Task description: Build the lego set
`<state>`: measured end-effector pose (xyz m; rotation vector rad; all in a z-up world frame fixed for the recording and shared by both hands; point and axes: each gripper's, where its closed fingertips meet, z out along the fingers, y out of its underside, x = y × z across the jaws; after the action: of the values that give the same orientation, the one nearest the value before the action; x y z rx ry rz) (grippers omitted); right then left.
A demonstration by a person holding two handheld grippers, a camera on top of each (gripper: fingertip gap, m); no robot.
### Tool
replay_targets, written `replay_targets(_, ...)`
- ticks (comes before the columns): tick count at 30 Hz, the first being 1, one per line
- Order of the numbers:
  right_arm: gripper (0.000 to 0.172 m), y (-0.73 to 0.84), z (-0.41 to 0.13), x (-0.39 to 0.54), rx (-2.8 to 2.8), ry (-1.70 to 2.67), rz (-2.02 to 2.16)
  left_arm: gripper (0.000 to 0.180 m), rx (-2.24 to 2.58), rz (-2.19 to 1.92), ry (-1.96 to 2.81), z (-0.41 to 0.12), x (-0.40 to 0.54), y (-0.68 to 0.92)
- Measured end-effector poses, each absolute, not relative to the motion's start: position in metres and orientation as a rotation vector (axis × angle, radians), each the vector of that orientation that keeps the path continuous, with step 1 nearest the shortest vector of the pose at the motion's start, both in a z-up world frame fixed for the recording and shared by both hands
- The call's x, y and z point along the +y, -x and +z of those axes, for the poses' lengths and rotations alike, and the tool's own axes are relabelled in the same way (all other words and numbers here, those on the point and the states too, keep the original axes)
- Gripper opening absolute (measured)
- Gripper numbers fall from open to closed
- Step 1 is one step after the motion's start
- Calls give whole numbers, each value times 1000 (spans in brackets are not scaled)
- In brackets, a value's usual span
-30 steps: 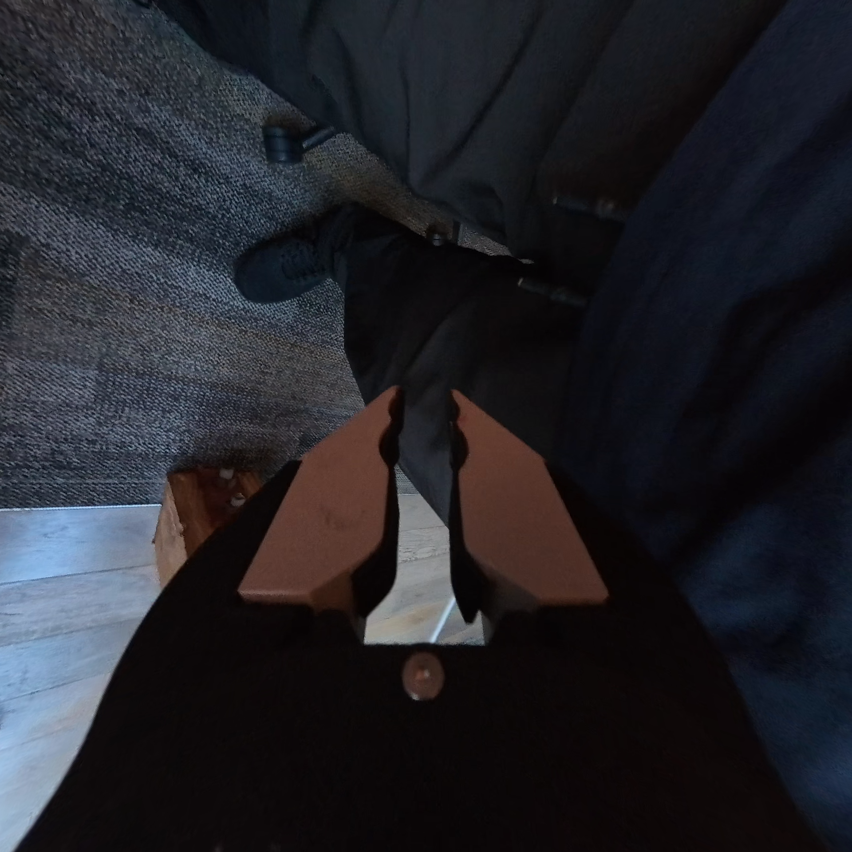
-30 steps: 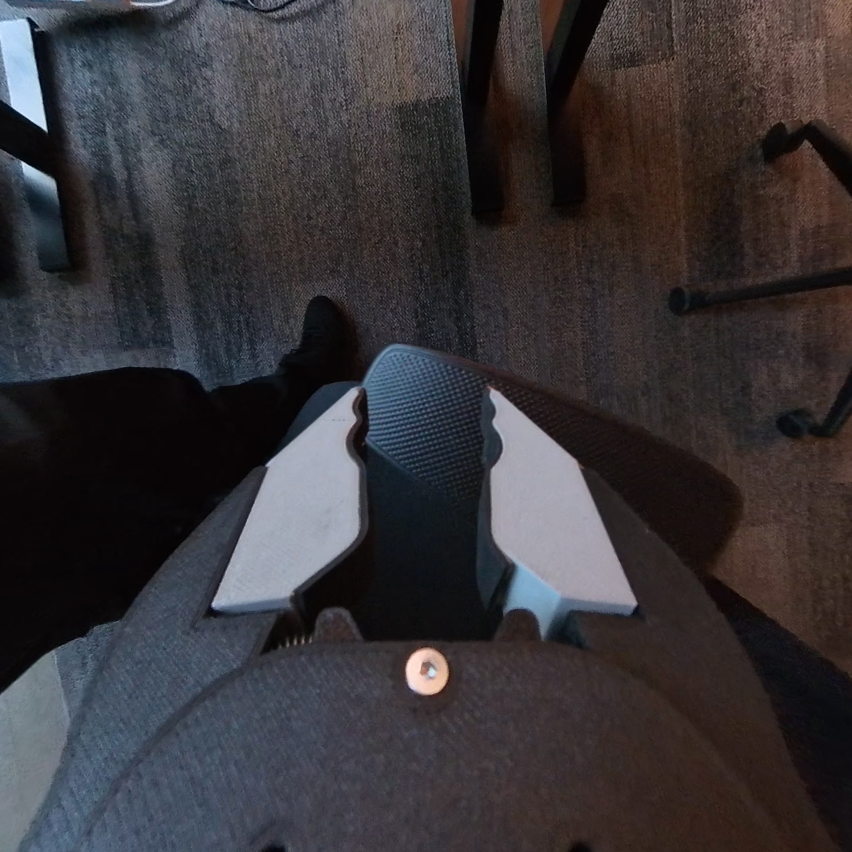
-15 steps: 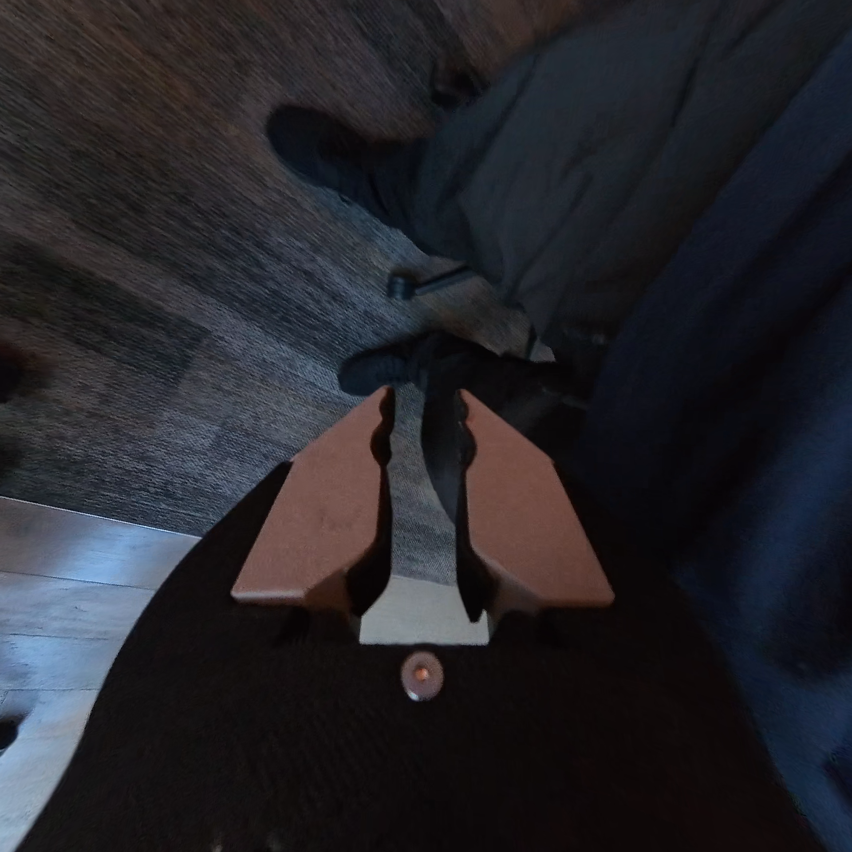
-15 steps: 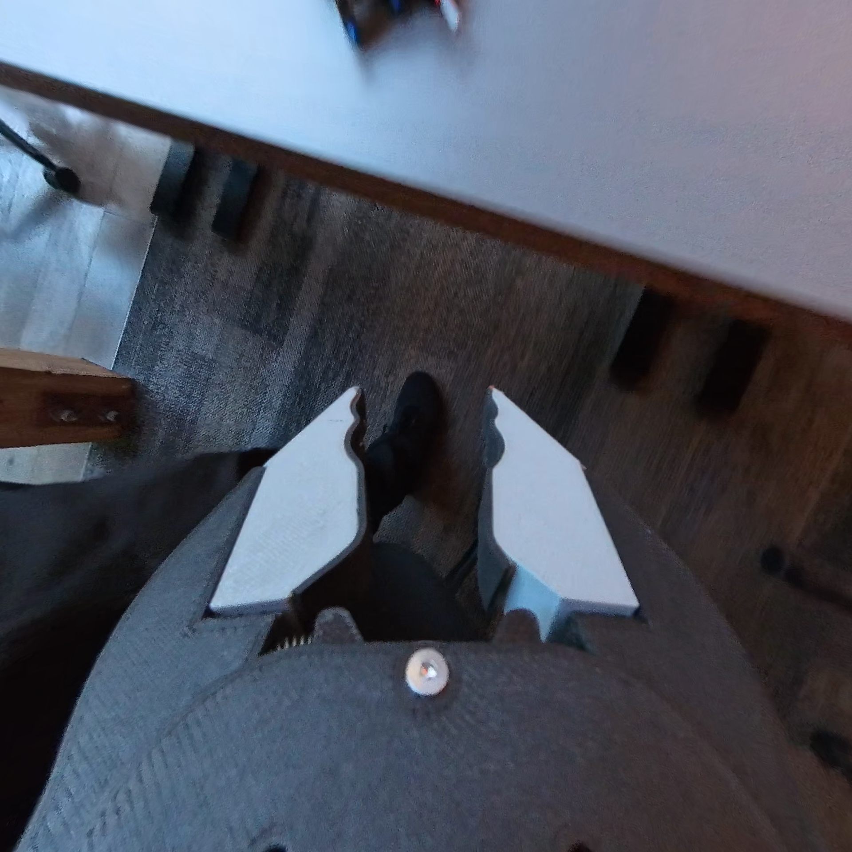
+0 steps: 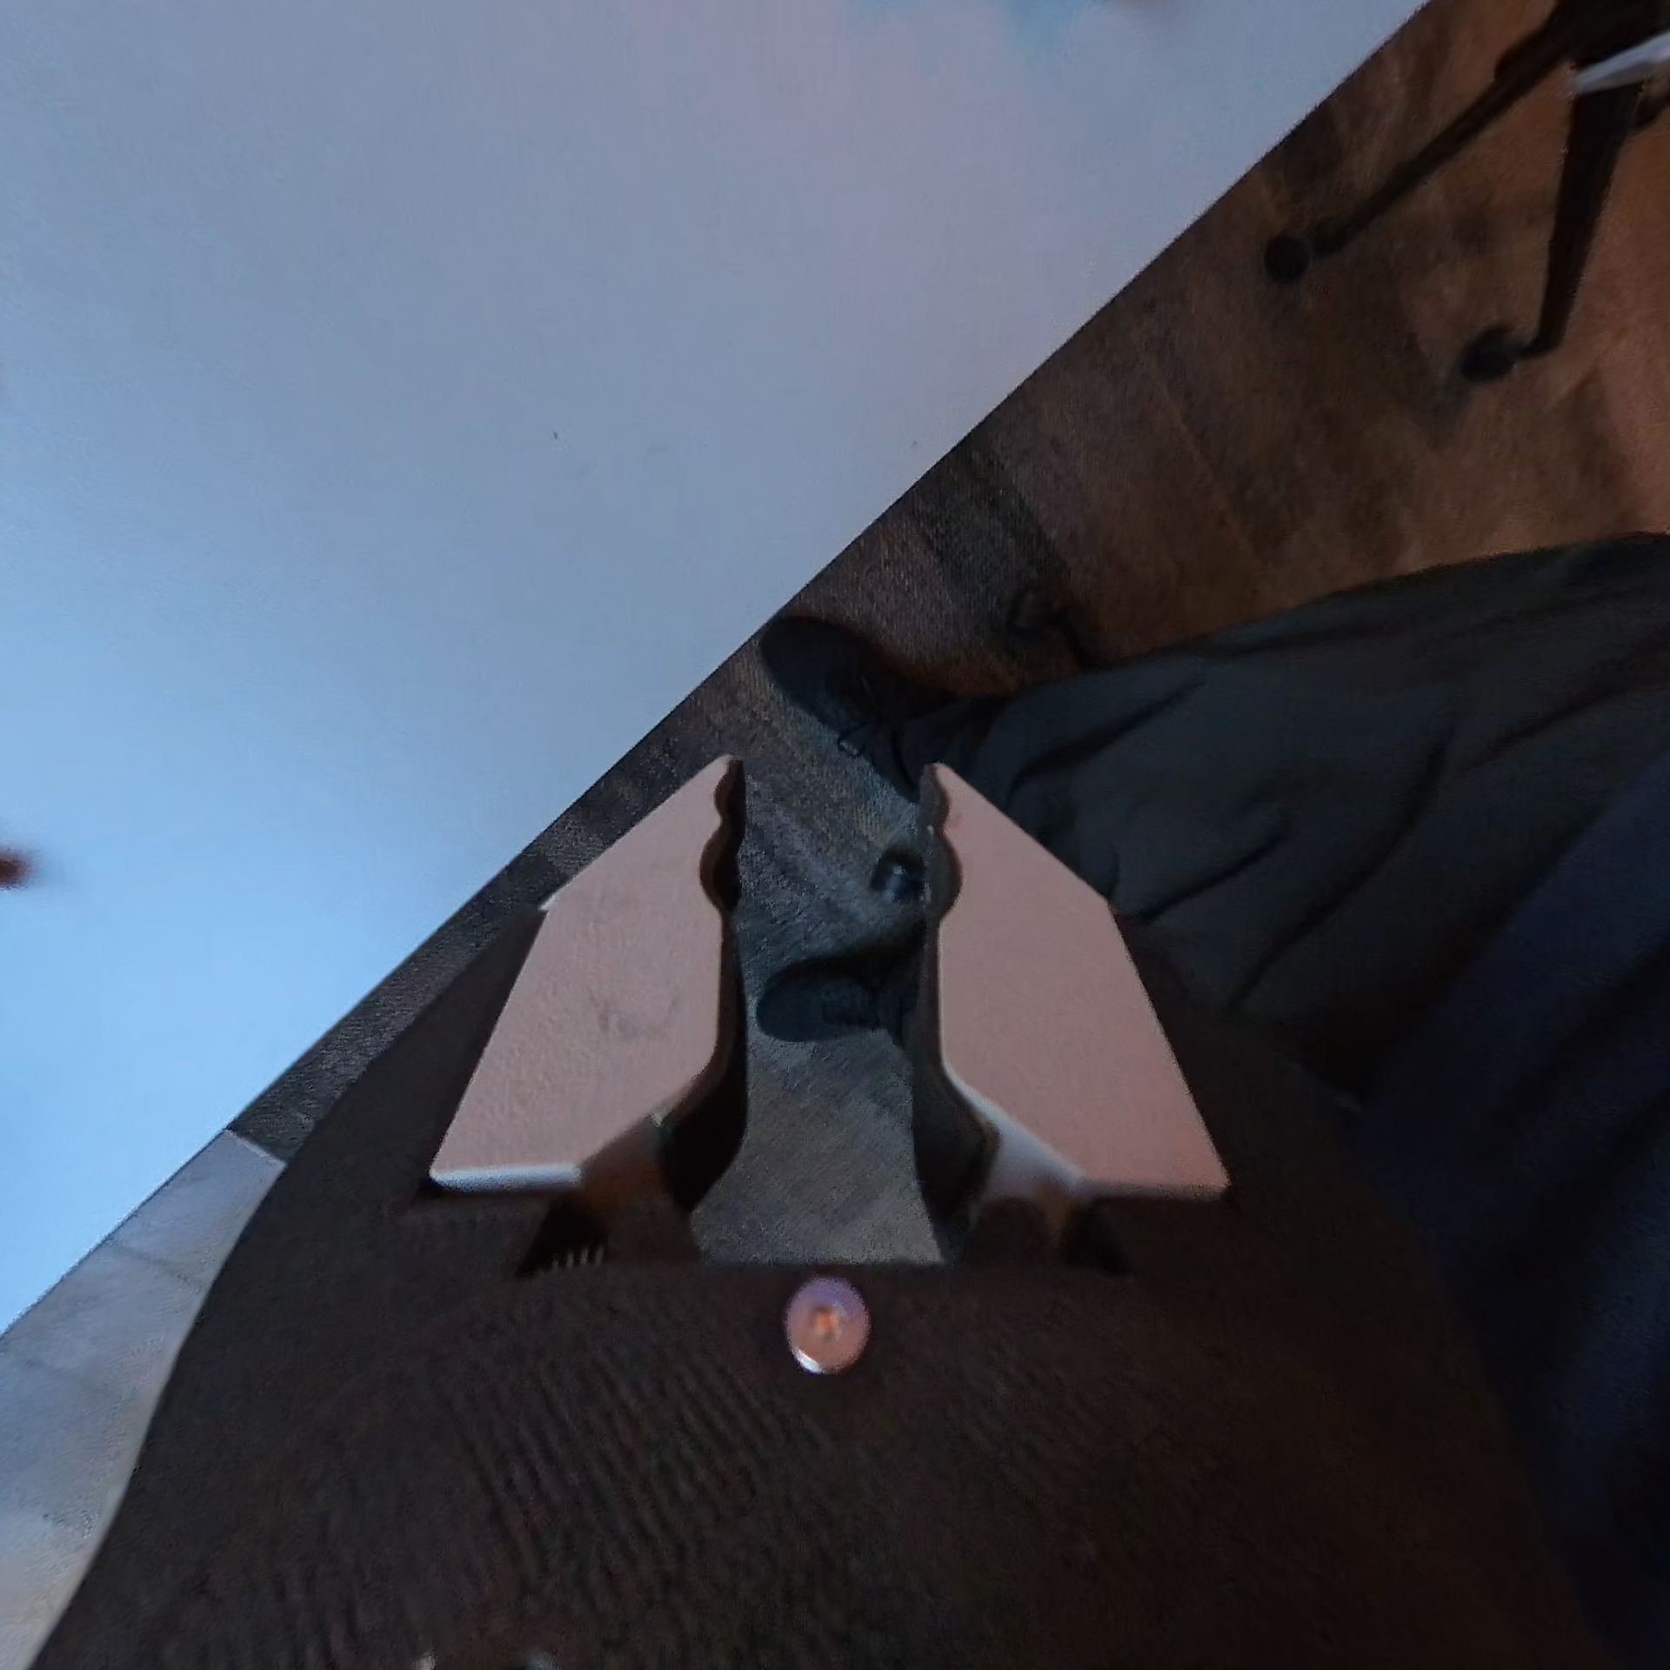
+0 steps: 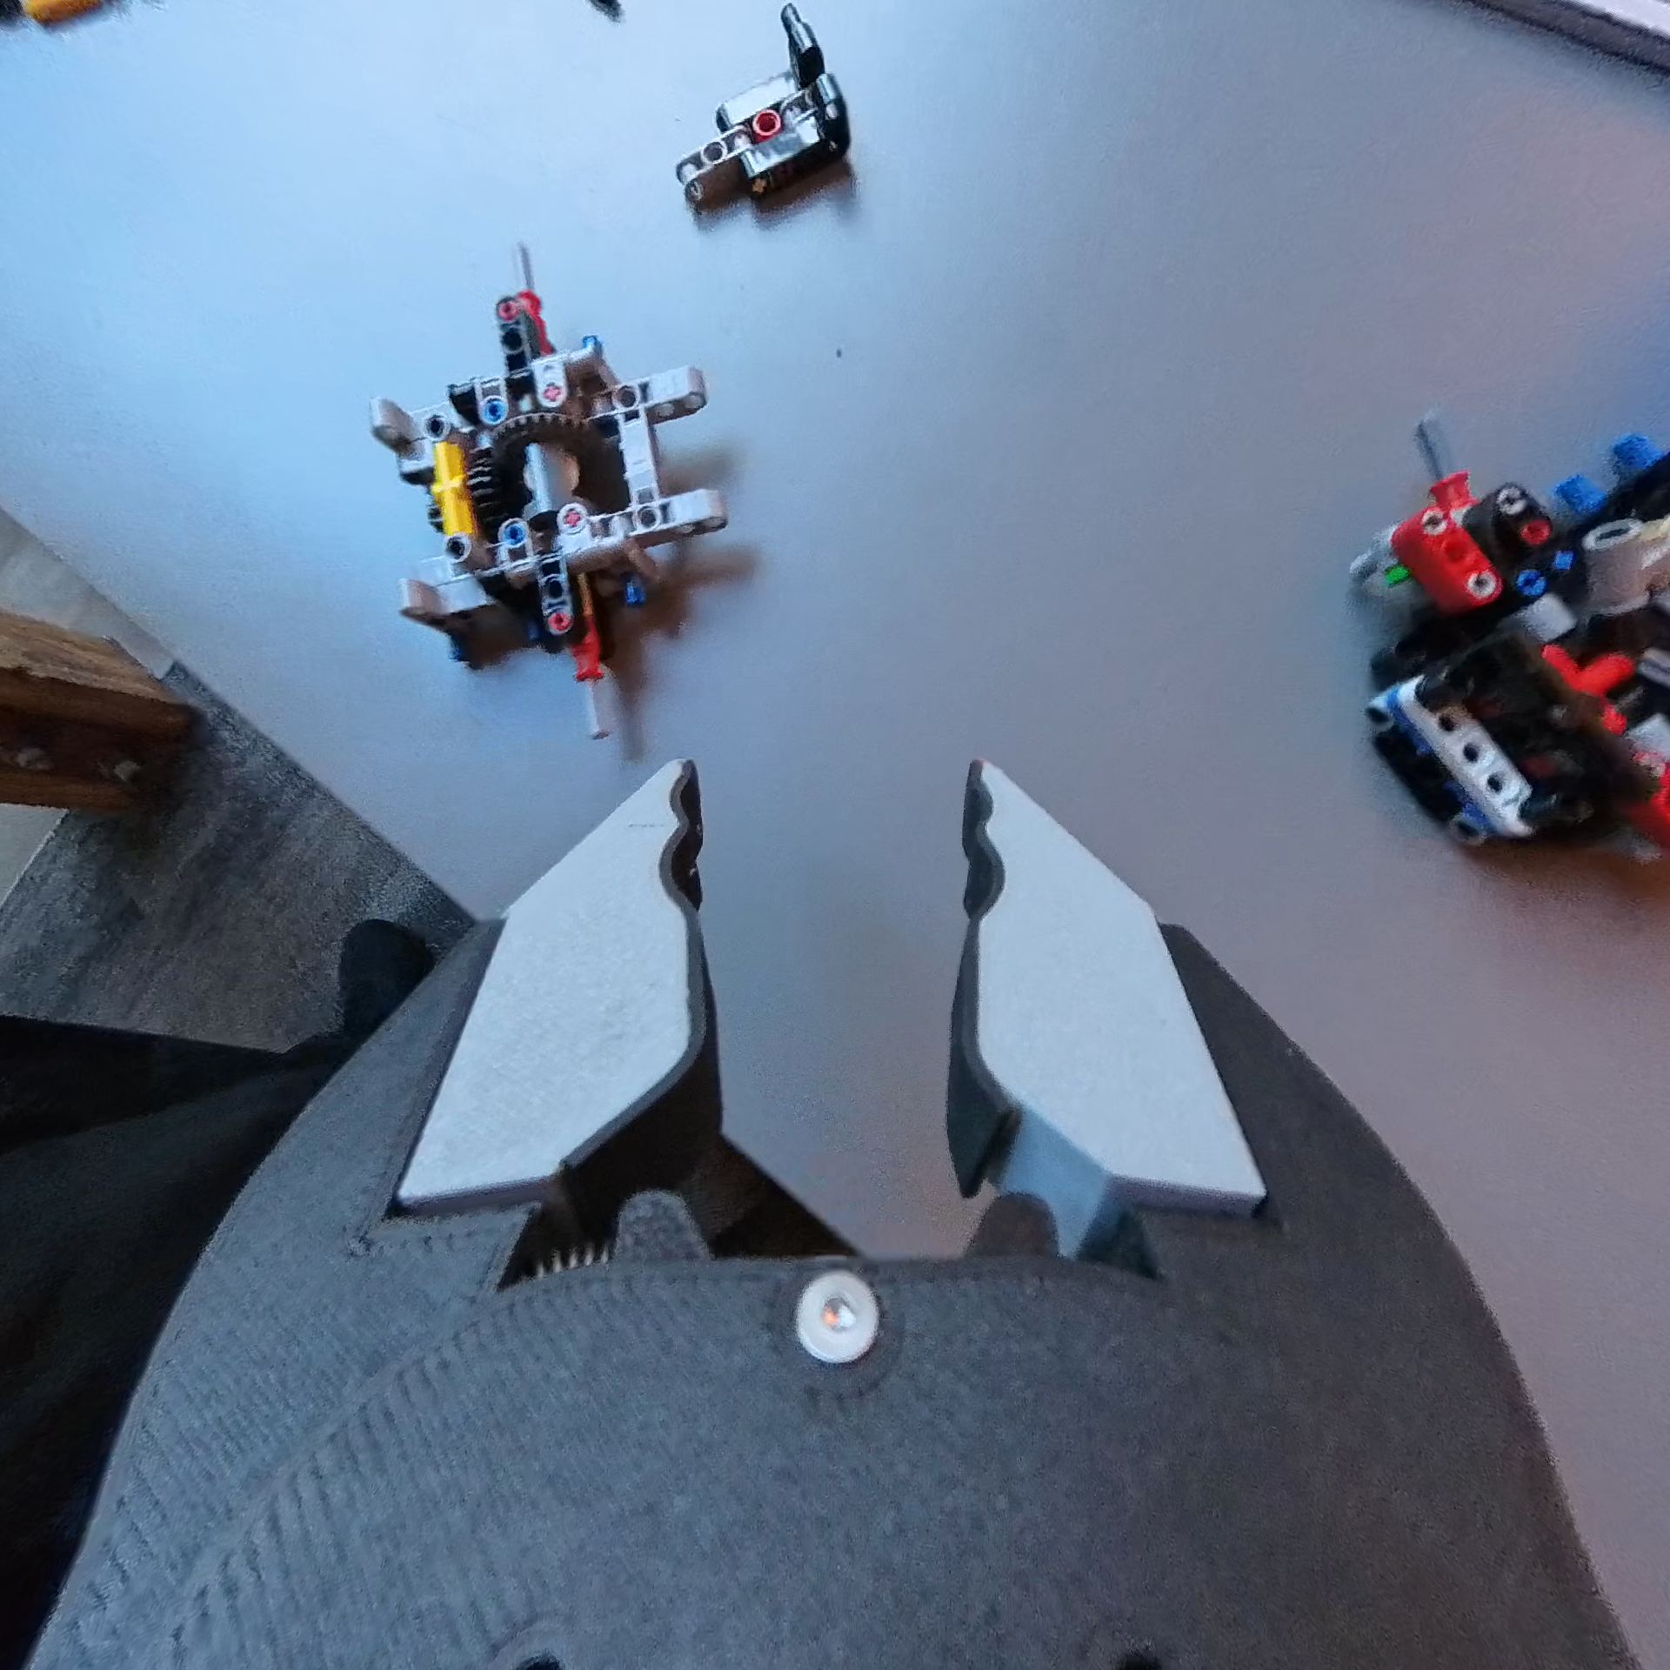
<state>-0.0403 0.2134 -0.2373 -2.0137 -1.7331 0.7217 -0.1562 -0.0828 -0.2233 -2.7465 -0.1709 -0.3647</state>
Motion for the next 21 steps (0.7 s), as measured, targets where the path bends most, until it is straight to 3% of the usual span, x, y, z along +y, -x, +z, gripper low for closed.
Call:
replay_targets(11, 52, 76, -267, 229, -1870, 1839, 687, 28, -518, -252, 2454, -301, -121, 141)
replay_targets(21, 67, 116, -268, 234, -1661, 1781, 715, 25, -1049, -147, 2278, -415, -288, 92)
